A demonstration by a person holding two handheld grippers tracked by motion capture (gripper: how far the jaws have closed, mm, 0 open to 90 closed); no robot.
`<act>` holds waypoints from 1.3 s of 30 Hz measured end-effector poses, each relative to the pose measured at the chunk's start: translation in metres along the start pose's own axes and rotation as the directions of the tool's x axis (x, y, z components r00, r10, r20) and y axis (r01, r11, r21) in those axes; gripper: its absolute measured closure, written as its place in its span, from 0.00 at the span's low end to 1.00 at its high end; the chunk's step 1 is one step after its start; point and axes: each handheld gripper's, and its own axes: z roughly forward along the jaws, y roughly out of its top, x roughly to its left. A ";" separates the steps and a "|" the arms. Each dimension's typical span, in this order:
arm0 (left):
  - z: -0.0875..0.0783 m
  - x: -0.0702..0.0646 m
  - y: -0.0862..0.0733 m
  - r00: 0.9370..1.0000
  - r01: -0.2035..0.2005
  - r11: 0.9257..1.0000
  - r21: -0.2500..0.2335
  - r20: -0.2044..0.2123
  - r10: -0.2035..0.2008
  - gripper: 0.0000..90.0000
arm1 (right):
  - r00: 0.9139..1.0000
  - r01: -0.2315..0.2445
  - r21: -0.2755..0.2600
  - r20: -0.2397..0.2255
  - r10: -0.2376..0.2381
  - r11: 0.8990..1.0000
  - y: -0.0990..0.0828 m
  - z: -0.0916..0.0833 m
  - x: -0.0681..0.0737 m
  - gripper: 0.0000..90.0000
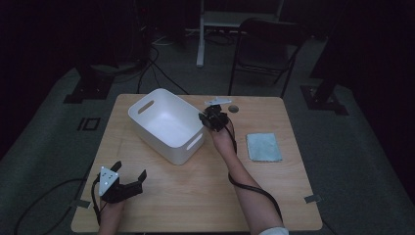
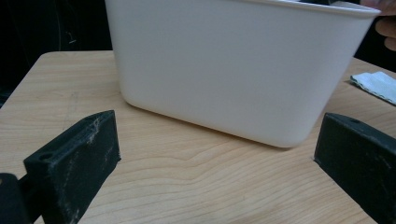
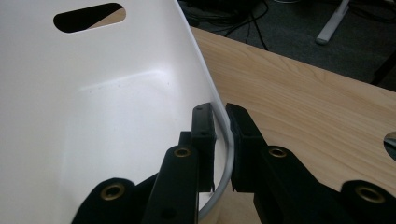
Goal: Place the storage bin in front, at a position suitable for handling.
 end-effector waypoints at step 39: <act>0.003 -0.006 -0.002 1.000 -0.002 1.000 0.022 0.014 0.002 0.00 | 0.997 0.047 0.014 -0.060 -0.046 0.999 -0.029 -0.044 -0.006 0.92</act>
